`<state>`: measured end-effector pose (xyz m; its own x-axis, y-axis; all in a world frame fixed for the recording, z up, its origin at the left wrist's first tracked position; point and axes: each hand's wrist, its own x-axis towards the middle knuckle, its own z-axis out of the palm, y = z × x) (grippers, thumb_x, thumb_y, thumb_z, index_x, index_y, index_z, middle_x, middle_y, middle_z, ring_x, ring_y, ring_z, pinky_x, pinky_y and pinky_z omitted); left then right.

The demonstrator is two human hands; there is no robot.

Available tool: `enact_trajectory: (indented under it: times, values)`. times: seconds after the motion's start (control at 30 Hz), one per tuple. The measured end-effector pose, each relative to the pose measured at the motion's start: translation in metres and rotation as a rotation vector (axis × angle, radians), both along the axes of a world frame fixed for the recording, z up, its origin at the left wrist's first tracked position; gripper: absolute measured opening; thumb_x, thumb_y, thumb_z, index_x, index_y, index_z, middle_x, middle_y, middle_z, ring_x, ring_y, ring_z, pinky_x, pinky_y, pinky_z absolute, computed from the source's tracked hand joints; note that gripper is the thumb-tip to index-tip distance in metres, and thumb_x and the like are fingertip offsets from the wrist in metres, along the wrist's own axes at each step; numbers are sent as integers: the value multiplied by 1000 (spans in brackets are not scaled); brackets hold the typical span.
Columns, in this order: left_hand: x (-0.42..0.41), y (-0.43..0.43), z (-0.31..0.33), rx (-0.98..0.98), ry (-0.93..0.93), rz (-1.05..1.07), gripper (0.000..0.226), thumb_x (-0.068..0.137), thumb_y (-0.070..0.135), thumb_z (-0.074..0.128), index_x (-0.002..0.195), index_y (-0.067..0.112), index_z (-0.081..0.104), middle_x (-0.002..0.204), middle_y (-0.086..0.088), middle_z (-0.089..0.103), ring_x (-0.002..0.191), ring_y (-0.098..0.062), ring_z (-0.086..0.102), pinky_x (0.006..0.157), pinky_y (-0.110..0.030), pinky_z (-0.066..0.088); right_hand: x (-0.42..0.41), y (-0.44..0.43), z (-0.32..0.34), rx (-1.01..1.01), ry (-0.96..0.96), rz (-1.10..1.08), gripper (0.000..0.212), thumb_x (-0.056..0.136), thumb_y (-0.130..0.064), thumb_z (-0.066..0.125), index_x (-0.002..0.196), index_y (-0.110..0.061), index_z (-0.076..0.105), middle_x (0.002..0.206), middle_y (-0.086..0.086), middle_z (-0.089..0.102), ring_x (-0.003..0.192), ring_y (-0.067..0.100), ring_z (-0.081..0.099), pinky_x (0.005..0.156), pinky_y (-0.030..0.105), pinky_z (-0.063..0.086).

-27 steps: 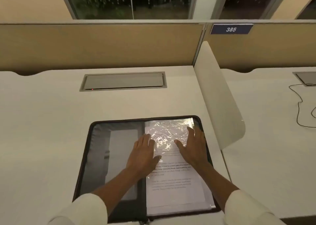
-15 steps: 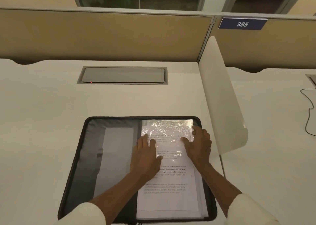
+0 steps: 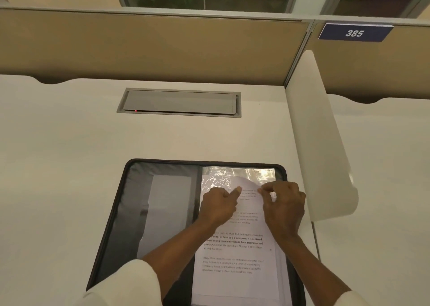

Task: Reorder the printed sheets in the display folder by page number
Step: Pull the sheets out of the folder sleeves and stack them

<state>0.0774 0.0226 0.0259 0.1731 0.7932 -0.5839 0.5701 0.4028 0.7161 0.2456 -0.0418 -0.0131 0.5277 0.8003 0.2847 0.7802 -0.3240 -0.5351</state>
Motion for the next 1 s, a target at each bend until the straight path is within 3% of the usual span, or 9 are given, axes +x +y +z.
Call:
enact_trajectory:
  times: [0.17, 0.23, 0.3, 0.4, 0.5, 0.6, 0.73, 0.9, 1.0]
  values:
    - [12, 13, 14, -372, -321, 203, 81, 94, 75, 56, 101, -2, 78, 89, -18, 80, 82, -33, 80, 72, -39, 67, -6, -10, -3, 70, 30, 79, 17, 79, -19, 91, 89, -23, 77, 116, 0, 64, 116, 21, 52, 80, 35, 51]
    - [12, 15, 14, -428, -347, 218, 69, 100, 64, 59, 103, -2, 78, 92, -17, 81, 87, -35, 80, 72, -39, 67, -10, -14, -2, 90, 77, 119, 21, 77, -16, 92, 90, -21, 77, 115, 2, 65, 115, 20, 53, 75, 26, 53]
    - [12, 16, 13, -451, -374, 273, 42, 104, 39, 65, 107, -2, 74, 93, -19, 80, 89, -35, 80, 73, -39, 66, -11, -16, -4, 78, 108, 156, 23, 78, -17, 91, 93, -21, 74, 114, 1, 65, 112, 19, 56, 74, 29, 57]
    - [11, 16, 8, -431, -416, 393, 27, 96, 20, 78, 106, -5, 74, 90, -19, 80, 76, -31, 79, 69, -37, 66, -13, -16, 4, 17, 314, 259, 31, 80, -35, 84, 106, -27, 68, 115, -9, 64, 106, 12, 62, 79, 25, 59]
    - [9, 14, 5, -335, -379, 421, 45, 85, 33, 89, 97, -9, 76, 84, -19, 79, 67, -27, 72, 69, -38, 64, -18, -6, 29, -53, 621, 285, 44, 84, -48, 75, 121, -27, 62, 118, -14, 68, 108, 3, 65, 80, 14, 54]
    - [13, 10, 5, -267, -348, 451, 57, 91, 54, 76, 93, -2, 76, 79, -15, 79, 69, -25, 76, 73, -39, 67, -17, 19, 49, -183, 737, 250, 46, 91, -63, 69, 124, -31, 63, 113, -13, 72, 104, 3, 69, 87, 28, 59]
    - [19, 4, 6, -265, -376, 458, 64, 108, 54, 48, 82, 4, 77, 78, -13, 80, 79, -30, 78, 73, -35, 66, -9, 61, 62, -434, 609, 340, 55, 84, -65, 77, 129, -37, 60, 111, -15, 69, 97, 5, 69, 86, 32, 58]
    - [27, -5, 9, -227, -345, 425, 37, 109, 32, 57, 91, 6, 76, 79, -7, 80, 75, -22, 76, 71, -32, 65, -10, 116, 68, -707, 309, 602, 30, 83, -14, 82, 105, -32, 74, 110, -5, 71, 106, 14, 67, 86, 33, 55]
    - [32, -7, 10, -202, -287, 410, 27, 105, 29, 60, 89, 15, 76, 81, 1, 80, 83, -21, 77, 83, -39, 66, -13, 143, 63, -889, 110, 676, 23, 81, -5, 83, 96, -23, 80, 96, -4, 69, 95, 17, 66, 75, 29, 52]
